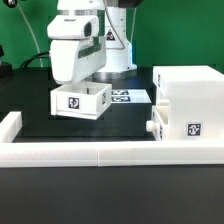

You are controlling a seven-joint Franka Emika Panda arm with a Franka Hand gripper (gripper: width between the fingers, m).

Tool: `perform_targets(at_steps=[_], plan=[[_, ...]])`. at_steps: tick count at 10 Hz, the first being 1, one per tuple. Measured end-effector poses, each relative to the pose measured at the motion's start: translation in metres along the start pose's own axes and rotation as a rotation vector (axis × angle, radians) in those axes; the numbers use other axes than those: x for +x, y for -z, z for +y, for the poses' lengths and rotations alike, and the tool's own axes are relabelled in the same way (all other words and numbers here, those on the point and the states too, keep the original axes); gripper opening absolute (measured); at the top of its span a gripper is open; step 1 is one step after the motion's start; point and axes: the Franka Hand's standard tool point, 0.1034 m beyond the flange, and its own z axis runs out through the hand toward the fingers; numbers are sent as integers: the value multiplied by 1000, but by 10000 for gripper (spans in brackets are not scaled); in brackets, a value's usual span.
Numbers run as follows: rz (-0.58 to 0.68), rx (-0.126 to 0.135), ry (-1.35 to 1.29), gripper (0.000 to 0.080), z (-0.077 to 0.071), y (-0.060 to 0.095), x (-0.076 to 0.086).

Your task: Assemble drawer

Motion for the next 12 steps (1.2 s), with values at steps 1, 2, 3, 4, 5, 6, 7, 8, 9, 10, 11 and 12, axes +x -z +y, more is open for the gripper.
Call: perform_targets(at_steps=[1,2,3,4,5,6,7,8,9,10,11,12], plan=[[-8,26,31,42,7,4,5],[-10,40,35,42,20,12,14],[-11,44,41,42,29,17,24],[-11,45,43,42,33,19,28],[-11,47,39,42,31,17,26],[-11,48,39,42,31,17,26],[-11,48,39,42,31,17,26],[-11,48,38,42,31,17,26],[-11,49,39,42,31,17,26],[-12,64,52,42,33,18,30],[-10,70,64,42,40,21,39],[-5,72,79,42,48,22,50]])
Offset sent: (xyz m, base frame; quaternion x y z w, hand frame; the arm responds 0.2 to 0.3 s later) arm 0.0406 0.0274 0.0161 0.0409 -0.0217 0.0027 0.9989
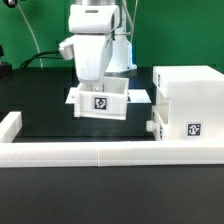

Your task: Assemble drawer

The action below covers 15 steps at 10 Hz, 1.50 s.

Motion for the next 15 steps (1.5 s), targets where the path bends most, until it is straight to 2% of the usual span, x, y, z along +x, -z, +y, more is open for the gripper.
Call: perform_targets(at_steps=[2,4,6,8,9,11,15], plan=[[6,1,-8,42,5,0,13],[5,4,-11,42,4,-1,9],[14,-37,-11,42,6,-3,11],[19,-52,-15,42,4,-5,15],[27,-90,-12,42,8,-4,18],[25,-78,-13,42,5,-6,17],[30,-78,4,42,8,-5,32]])
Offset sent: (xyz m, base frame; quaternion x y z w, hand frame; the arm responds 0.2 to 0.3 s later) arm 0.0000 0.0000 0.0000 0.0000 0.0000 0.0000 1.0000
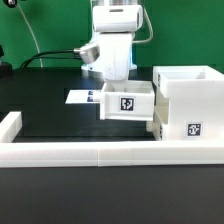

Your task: Assemble drawer

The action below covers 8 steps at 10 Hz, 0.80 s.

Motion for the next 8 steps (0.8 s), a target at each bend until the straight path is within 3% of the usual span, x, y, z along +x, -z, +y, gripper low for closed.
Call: perform_targets(at_steps=[8], plan=[[3,4,9,42,-1,-3,6]])
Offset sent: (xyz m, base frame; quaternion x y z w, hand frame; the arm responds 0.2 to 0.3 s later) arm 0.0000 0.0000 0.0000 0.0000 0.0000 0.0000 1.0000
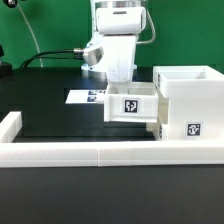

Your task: Assemble drawer

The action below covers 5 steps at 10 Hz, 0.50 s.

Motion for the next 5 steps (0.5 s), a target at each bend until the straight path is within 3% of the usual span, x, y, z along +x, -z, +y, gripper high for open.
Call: perform_targets(at_steps=[5], plan=[[0,2,-6,42,-1,-1,0]])
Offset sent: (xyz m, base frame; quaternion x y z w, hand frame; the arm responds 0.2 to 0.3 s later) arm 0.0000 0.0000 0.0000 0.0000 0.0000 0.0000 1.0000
